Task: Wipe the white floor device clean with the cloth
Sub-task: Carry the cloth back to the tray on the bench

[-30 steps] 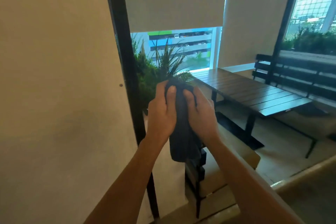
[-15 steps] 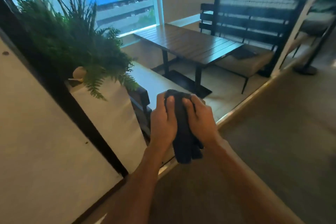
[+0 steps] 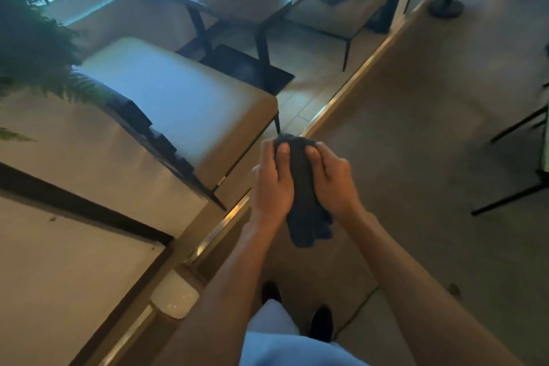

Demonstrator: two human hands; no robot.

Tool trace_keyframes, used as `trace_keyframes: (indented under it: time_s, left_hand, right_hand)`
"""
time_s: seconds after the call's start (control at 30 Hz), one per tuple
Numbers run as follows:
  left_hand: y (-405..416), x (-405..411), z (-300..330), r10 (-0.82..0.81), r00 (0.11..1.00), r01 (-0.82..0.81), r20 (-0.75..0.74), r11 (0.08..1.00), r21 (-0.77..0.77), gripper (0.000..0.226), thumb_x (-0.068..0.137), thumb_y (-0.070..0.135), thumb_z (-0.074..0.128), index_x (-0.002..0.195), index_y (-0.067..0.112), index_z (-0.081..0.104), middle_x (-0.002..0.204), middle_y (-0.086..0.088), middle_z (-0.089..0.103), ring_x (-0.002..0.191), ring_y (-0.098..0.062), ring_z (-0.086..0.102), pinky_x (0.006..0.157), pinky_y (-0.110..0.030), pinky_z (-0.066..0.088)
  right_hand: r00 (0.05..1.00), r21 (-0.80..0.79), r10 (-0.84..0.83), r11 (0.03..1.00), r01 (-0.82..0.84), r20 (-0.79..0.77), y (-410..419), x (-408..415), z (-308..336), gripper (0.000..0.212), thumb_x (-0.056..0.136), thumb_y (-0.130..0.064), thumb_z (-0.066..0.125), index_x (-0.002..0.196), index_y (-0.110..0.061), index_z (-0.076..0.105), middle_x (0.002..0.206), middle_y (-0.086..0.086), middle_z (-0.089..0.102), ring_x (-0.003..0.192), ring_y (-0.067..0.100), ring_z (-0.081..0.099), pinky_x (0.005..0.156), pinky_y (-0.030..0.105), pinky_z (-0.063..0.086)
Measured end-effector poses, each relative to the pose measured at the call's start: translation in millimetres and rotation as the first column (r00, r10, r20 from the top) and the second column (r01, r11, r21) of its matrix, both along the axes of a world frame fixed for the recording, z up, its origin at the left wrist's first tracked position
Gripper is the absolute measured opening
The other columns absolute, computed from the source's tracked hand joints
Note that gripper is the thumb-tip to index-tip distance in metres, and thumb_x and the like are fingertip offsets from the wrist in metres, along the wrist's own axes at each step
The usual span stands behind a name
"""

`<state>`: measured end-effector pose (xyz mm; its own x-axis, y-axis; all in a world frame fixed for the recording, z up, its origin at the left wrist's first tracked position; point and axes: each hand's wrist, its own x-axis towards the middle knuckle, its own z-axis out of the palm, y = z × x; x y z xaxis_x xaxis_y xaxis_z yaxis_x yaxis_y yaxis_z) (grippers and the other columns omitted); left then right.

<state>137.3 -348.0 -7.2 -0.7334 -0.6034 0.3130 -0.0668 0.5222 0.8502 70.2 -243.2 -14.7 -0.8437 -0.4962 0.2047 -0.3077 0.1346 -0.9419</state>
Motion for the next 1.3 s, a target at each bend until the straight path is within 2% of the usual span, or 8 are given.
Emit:
trace_keyframes:
  time_s: [0.13,0.27,0.37,0.5,0.67,0.93,1.07,1.3]
  left_hand:
    - [11,-34,-13,-0.089,0.996,0.088,0.025,0.996,0.034,0.015,0.109,0.026,0.036,0.113,0.023,0.050,0.075,0.009,0.058,0.066,-0.011,0.061,0.050,-0.017,0.048]
    - [8,-81,-28,-0.146,0.988,0.141,0.050,0.985,0.096,0.015,0.109,0.027,0.036,0.109,0.024,0.051,0.076,0.006,0.059,0.060,-0.010,0.059,0.050,-0.018,0.045]
    - [-3,-122,-40,-0.184,0.979,0.171,0.087,0.975,0.140,0.019,0.109,0.029,0.036,0.110,0.021,0.052,0.076,0.004,0.061,0.059,-0.009,0.059,0.050,-0.020,0.046]
    - [-25,-192,-47,-0.239,0.964,0.217,0.113,0.960,0.177,0.020,0.108,0.028,0.036,0.111,0.016,0.052,0.072,0.002,0.060,0.055,-0.008,0.058,0.046,-0.022,0.047]
    - [-57,-272,-46,-0.289,0.947,0.264,0.138,0.948,0.177,0.022,0.108,0.032,0.036,0.112,0.019,0.052,0.077,0.003,0.062,0.061,-0.012,0.061,0.052,-0.036,0.054]
    - [-74,-382,-44,-0.350,0.924,0.328,0.156,0.933,0.148,0.027,0.108,0.037,0.034,0.116,0.020,0.053,0.083,0.004,0.063,0.067,-0.009,0.062,0.059,-0.034,0.055]
    - [-67,-430,-48,-0.364,0.915,0.341,0.173,0.928,0.147,0.024,0.108,0.035,0.035,0.115,0.021,0.053,0.082,0.008,0.062,0.070,-0.005,0.062,0.061,-0.027,0.054]
    - [-48,-539,-55,-0.340,0.922,0.318,0.187,0.938,0.139,0.029,0.106,0.046,0.031,0.117,0.027,0.050,0.087,0.004,0.063,0.069,-0.010,0.062,0.062,-0.040,0.056]
  right_hand:
    - [0.997,0.009,-0.057,0.998,0.057,0.043,13,-28,-15,0.020,0.106,-0.020,0.042,0.107,-0.022,0.062,0.081,-0.009,0.067,0.069,0.000,0.064,0.062,0.014,0.048]
    - [0.991,0.054,-0.108,0.993,0.103,0.084,12,-71,-30,0.022,0.107,-0.021,0.042,0.105,-0.021,0.064,0.082,-0.006,0.068,0.069,0.002,0.064,0.062,0.018,0.048]
    - [0.985,0.066,-0.135,0.990,0.128,0.105,4,-108,-38,0.021,0.106,-0.020,0.042,0.103,-0.023,0.063,0.077,-0.009,0.066,0.065,0.001,0.062,0.059,0.012,0.045]
    - [0.977,0.081,-0.182,0.981,0.174,0.111,-16,-172,-46,0.022,0.107,-0.020,0.041,0.106,-0.017,0.063,0.073,-0.011,0.064,0.061,0.000,0.061,0.056,0.010,0.043]
    - [0.964,0.074,-0.249,0.967,0.242,0.095,-44,-246,-48,0.020,0.106,-0.020,0.042,0.100,-0.020,0.062,0.068,-0.011,0.061,0.059,0.000,0.060,0.055,0.010,0.040]
    - [0.945,0.048,-0.322,0.946,0.320,0.049,-59,-347,-48,0.020,0.106,-0.019,0.042,0.102,-0.021,0.061,0.071,-0.012,0.062,0.061,0.000,0.061,0.055,0.010,0.040]
    - [0.939,0.047,-0.340,0.940,0.338,0.053,-54,-393,-54,0.020,0.106,-0.019,0.042,0.104,-0.021,0.062,0.075,-0.014,0.064,0.064,-0.002,0.062,0.058,0.009,0.041]
    - [0.947,0.051,-0.313,0.950,0.310,0.074,-34,-506,-60,0.025,0.107,-0.025,0.041,0.110,-0.017,0.064,0.080,-0.007,0.068,0.068,0.004,0.066,0.060,0.018,0.049]
